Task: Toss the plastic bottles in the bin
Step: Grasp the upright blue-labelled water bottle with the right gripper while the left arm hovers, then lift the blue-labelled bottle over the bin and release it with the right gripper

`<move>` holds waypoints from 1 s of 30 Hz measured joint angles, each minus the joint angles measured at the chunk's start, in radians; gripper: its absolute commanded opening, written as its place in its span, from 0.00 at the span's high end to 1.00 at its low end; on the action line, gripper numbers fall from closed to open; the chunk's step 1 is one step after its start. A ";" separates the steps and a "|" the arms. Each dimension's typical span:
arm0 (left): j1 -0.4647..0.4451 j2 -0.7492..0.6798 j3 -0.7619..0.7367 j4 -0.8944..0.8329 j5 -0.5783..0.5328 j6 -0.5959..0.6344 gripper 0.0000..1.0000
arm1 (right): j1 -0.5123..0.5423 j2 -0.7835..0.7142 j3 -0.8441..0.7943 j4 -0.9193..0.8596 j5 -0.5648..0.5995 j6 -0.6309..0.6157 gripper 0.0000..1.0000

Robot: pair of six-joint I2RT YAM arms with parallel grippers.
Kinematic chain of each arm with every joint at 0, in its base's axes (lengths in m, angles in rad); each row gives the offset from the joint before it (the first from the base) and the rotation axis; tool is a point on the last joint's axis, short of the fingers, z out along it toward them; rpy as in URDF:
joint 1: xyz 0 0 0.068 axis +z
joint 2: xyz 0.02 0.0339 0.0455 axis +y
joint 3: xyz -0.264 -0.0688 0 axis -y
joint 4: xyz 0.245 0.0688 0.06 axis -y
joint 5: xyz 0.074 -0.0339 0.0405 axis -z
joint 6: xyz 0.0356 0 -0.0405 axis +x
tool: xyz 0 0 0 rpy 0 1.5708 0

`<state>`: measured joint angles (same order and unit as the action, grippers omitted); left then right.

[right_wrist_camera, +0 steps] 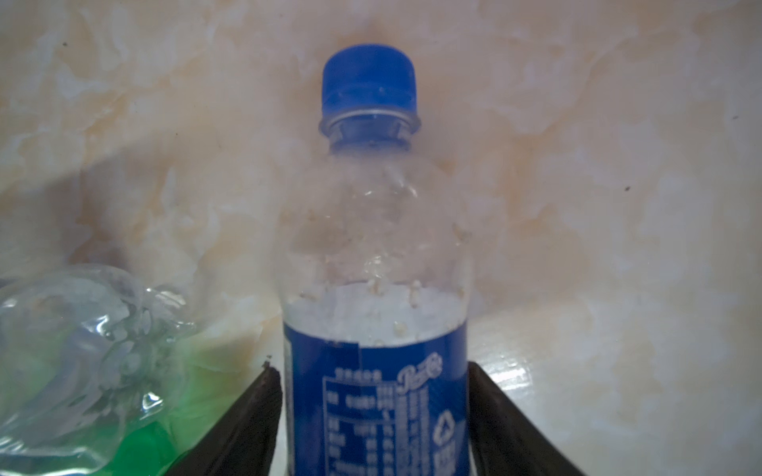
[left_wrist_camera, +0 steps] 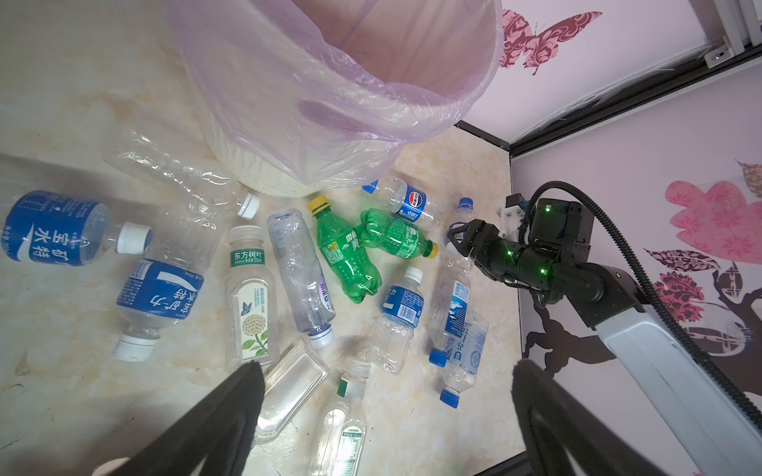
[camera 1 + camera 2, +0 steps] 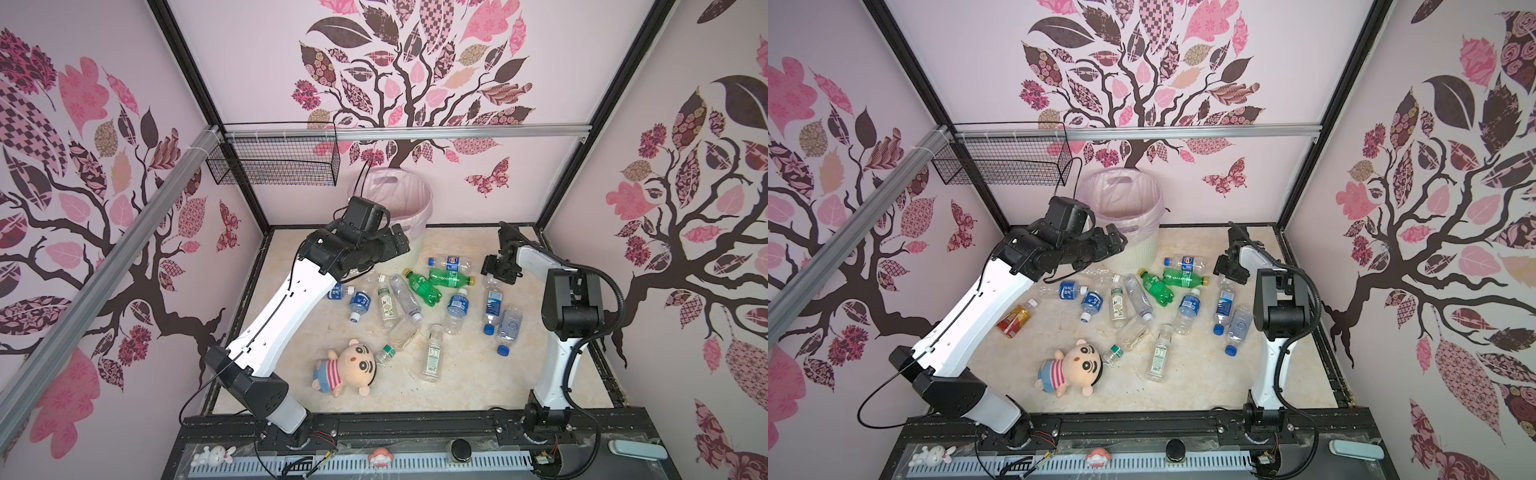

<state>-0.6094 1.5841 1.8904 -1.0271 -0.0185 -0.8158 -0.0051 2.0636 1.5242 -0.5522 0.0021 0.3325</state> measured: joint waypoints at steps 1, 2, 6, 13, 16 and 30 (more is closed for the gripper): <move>0.000 0.004 0.000 0.000 0.005 0.000 0.03 | 0.000 0.003 0.000 0.001 -0.001 0.000 0.36; 0.000 0.008 0.000 0.000 0.008 0.000 0.03 | 0.000 0.006 0.001 0.002 -0.002 -0.001 0.37; 0.000 0.015 0.000 -0.001 0.017 0.001 0.03 | 0.000 0.011 0.001 0.002 -0.008 0.000 0.43; 0.000 0.018 0.004 -0.006 0.027 0.006 0.03 | 0.000 0.011 0.001 0.004 -0.024 0.008 0.50; 0.000 0.046 0.056 -0.031 0.064 0.014 0.03 | 0.000 0.008 0.001 0.002 -0.032 0.017 0.53; -0.007 0.111 0.122 -0.025 0.301 0.044 0.03 | 0.000 -0.089 0.030 -0.049 -0.087 0.057 0.55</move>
<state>-0.6167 1.6951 2.0121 -1.0523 0.2825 -0.7715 -0.0051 1.9747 1.5539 -0.6010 -0.0845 0.3897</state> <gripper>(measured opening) 0.972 0.509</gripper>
